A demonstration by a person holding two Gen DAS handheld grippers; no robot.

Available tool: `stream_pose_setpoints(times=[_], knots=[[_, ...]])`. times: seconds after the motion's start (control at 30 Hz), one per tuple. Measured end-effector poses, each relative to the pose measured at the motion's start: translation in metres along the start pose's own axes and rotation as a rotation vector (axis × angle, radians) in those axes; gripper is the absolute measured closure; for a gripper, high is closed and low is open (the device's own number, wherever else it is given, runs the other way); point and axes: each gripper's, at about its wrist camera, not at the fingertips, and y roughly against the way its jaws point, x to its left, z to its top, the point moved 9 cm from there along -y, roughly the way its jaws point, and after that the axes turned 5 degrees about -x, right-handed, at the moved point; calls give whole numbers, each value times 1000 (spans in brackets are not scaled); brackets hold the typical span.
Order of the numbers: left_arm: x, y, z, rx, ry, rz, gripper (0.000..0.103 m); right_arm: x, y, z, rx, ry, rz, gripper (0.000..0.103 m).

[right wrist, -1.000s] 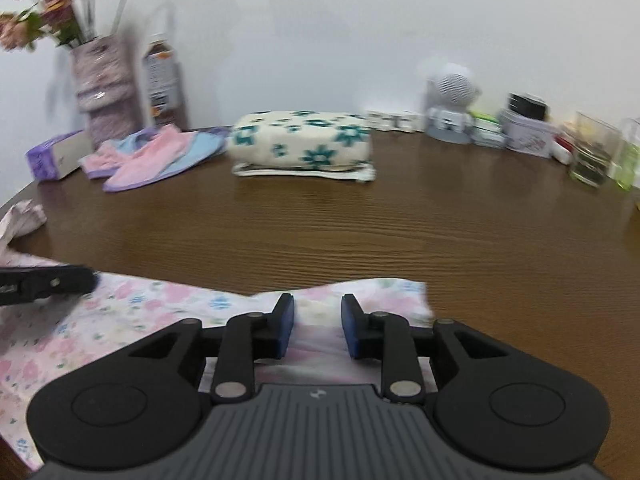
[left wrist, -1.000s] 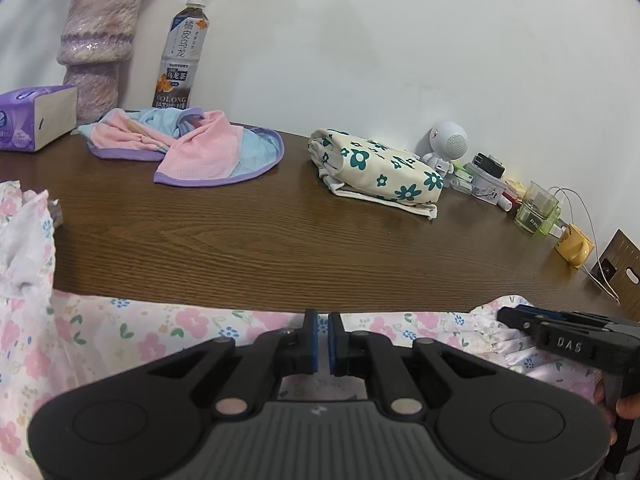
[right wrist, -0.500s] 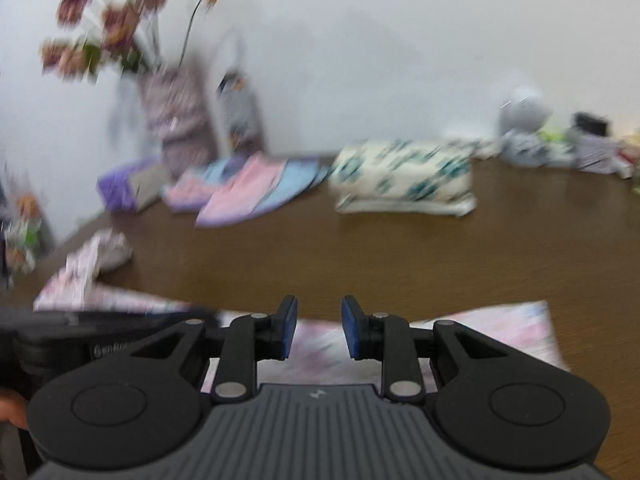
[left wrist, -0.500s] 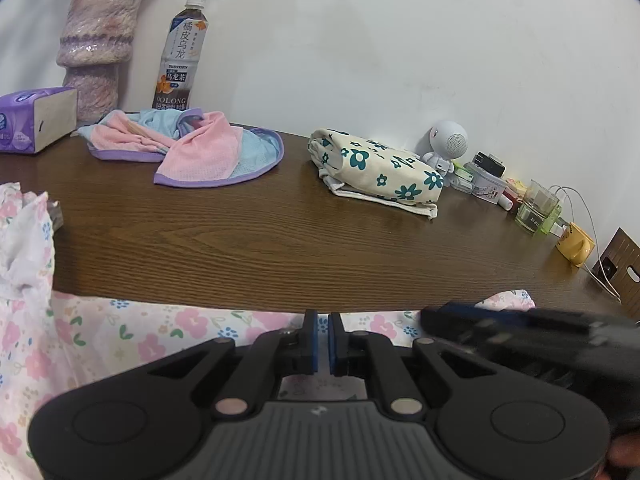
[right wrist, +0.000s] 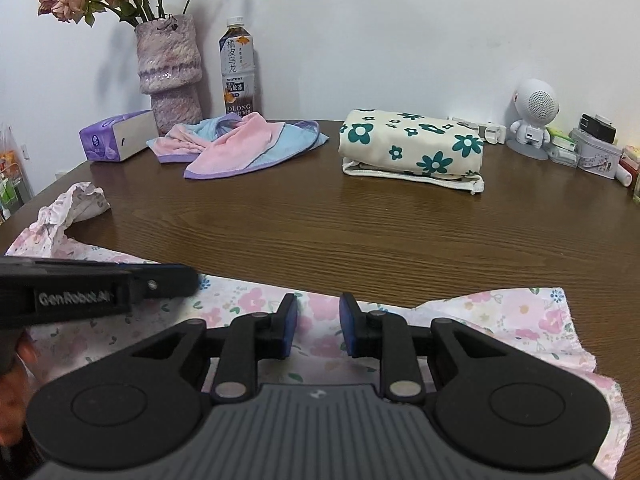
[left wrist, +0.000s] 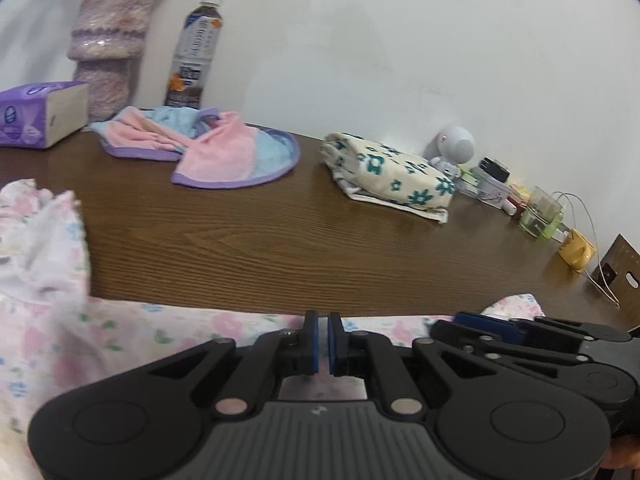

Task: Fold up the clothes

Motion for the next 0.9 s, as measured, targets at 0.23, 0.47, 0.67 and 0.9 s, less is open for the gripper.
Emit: stream_pose_setpoints(times=[0.23, 0.47, 0.67, 0.9], knots=[[42, 14, 10, -12, 4, 62, 98, -2, 1, 0, 0, 5, -4, 80], [67, 27, 13, -18, 7, 103, 99, -1, 1, 0, -1, 11, -6, 80], [67, 32, 12, -36, 25, 120, 95, -1, 1, 0, -1, 14, -5, 80], [11, 43, 13, -104, -12, 27, 77, 0, 2, 0, -1, 17, -3, 80]])
